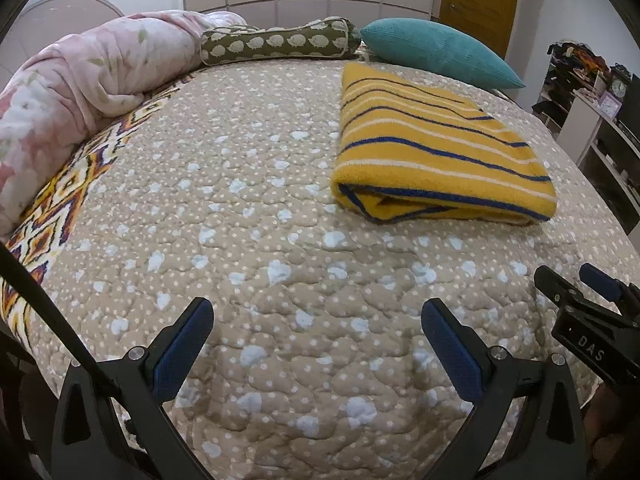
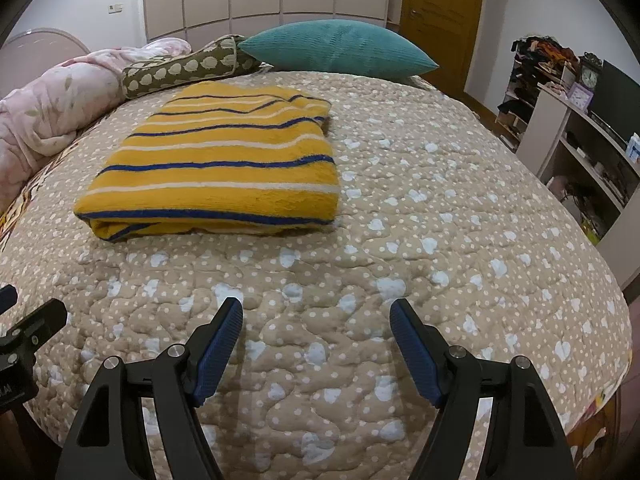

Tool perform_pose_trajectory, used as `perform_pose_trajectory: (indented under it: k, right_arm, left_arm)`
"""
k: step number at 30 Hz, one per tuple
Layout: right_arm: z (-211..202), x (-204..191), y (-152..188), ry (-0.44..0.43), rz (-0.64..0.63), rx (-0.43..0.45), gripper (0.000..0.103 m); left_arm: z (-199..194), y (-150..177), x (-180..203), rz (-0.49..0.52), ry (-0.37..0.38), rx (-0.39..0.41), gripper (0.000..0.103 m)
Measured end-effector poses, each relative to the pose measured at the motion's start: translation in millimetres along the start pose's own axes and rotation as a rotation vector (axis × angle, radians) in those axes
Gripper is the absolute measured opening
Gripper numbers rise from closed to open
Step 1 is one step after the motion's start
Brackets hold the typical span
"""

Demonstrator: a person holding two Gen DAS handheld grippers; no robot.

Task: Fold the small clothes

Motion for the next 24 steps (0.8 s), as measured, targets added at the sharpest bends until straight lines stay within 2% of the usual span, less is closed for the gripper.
perform_pose_trajectory:
  k: [24]
  right_arm:
    - [5.2, -2.0, 3.4, 0.008, -0.005, -0.021, 0.082]
  left_arm:
    - [0.5, -0.1, -0.2, -0.008, -0.005, -0.004, 0.103]
Point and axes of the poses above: each gripper's, at about its wrist camera, not at the fingertips, and z roughly the way its jaws point, x to its right, y to its underside, the point moved 7 cm from there along z, roughly the way its jaws point, and after that the axes turned 12 degrees about -y, right-handed, at the moved point
